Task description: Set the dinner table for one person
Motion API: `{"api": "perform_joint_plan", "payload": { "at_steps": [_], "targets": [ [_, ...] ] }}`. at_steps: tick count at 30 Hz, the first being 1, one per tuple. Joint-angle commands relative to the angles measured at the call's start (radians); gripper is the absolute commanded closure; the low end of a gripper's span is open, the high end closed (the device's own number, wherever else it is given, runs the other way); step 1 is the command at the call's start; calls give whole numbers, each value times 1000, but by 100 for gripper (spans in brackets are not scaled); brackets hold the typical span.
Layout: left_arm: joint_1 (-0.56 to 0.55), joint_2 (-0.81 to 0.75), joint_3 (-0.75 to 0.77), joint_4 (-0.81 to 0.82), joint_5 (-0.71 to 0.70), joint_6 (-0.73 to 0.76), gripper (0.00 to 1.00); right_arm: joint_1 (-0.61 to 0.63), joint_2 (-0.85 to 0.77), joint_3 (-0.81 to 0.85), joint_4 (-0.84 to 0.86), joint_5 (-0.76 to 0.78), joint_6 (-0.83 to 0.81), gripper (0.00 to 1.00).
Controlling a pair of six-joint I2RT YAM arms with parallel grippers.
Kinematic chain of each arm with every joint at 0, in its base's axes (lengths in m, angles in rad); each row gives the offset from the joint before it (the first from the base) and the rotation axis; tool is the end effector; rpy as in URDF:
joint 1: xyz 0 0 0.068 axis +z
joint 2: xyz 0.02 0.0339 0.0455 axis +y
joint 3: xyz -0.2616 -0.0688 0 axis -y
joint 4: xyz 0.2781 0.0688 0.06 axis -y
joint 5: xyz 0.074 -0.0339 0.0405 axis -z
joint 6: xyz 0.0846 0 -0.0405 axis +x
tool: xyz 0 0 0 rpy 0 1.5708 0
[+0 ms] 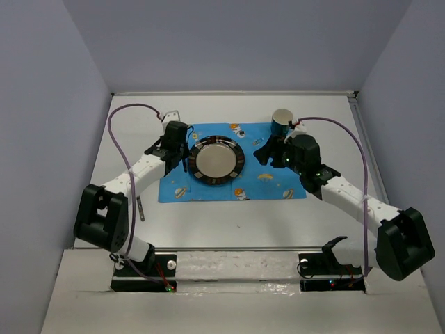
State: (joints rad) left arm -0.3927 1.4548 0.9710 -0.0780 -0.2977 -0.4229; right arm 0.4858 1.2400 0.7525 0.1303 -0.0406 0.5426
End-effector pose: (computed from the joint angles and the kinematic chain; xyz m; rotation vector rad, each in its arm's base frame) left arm 0.3743 -0.1282 0.2146 -0.2058 2.0997 -0.1710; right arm 0.3144 0.1699 0.2282 0.0286 1.9965 0.7169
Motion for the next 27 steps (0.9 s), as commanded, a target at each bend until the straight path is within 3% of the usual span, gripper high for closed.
{"api": "perform_joint_plan", "payload": {
  "at_steps": [1,27],
  "targets": [
    [-8,38,-5,-6,-57,36,100,5,7,4,49,12,-9,24],
    [14,283,43,1,-24,119,100,5,47,13,52,-24,-9,24]
  ]
}}
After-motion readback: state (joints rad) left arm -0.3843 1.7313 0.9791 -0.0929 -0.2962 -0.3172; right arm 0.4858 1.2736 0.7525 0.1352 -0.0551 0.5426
